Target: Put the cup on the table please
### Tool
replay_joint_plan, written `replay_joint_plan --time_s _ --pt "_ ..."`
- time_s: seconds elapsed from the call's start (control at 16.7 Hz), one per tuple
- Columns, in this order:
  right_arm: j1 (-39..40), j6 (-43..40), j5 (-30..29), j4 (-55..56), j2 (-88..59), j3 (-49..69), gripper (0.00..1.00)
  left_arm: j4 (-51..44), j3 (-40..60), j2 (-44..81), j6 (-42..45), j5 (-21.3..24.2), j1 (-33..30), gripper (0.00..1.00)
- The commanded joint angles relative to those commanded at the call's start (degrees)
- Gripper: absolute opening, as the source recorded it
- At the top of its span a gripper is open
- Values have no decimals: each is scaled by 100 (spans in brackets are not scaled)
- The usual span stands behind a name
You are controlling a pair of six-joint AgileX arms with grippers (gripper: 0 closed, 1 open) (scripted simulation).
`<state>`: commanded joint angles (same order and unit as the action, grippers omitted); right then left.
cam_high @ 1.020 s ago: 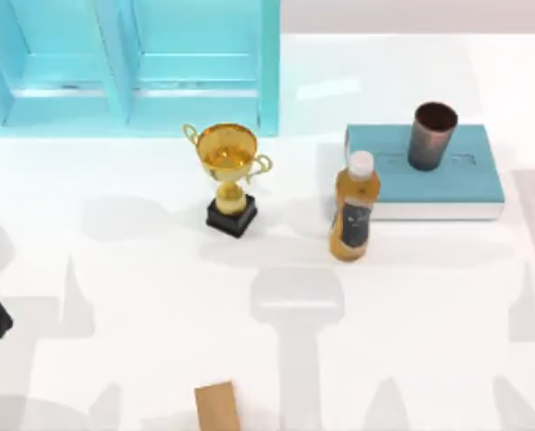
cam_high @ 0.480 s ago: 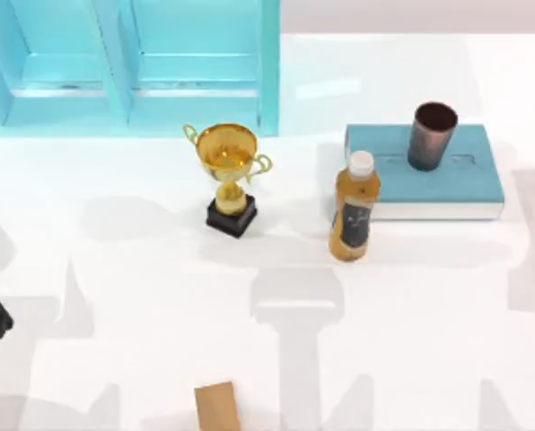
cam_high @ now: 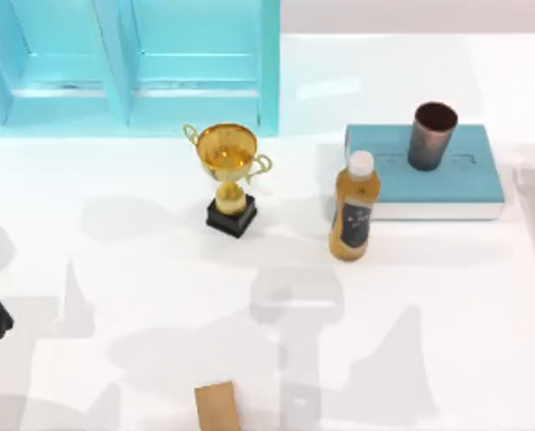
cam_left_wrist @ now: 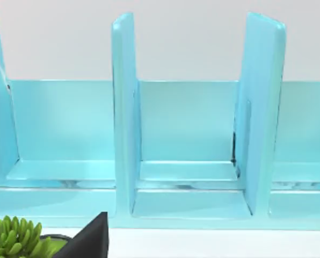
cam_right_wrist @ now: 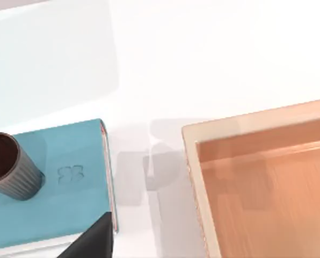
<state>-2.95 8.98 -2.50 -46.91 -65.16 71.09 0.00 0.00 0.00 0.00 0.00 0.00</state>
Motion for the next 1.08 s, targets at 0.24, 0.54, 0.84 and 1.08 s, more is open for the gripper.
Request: replay_joint_plan --time_s 0.24,0.54,0.84,1.08 --pt "266 257 -71 -1469 -2250 2211 100 0 0 0 0 0 0 100" --pt "830 541 -98 -2795 -4468 4272 100 0 0 0 0 0 0 100" --pt "1464 748 -67 -3484 -5936 5776 100 0 0 0 0 0 0 100" --pt "1781 818 -41 -3680 -6420 6307 100 0 0 0 0 0 0 100"
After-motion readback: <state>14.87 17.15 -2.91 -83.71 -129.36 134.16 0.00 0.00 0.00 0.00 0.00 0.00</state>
